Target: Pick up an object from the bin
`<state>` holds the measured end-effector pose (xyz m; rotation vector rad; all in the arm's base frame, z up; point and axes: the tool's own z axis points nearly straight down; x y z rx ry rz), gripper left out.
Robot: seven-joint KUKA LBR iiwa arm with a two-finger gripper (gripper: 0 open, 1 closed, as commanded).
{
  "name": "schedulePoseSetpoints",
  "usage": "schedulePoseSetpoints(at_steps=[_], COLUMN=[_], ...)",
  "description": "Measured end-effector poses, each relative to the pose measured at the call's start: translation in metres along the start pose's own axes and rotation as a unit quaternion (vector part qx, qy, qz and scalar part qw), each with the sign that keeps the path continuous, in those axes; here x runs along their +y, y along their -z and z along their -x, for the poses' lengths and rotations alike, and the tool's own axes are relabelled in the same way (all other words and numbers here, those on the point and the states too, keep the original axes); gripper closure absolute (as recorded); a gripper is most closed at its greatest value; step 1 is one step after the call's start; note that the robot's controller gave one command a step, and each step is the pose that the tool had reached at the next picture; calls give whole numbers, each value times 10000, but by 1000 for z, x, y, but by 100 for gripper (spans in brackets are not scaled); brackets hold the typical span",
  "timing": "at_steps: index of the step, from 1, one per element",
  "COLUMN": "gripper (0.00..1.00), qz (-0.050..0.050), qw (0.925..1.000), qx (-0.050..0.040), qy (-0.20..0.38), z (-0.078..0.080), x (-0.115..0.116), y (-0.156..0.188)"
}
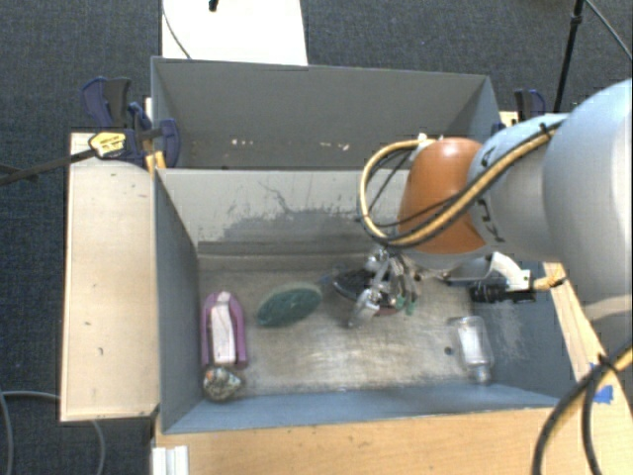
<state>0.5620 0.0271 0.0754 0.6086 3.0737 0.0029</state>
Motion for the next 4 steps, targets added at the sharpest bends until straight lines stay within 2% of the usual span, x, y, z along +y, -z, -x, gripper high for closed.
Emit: schedulePoseSetpoints(at_steps=[1, 2, 4], gripper=[100, 100, 100], qz=[-8, -2, -5], qw=[10000, 10000, 9999], qx=[7, 9, 13], qy=[25, 59, 113], z=[1, 3, 5], x=[0, 1, 1], y=[5, 68, 102])
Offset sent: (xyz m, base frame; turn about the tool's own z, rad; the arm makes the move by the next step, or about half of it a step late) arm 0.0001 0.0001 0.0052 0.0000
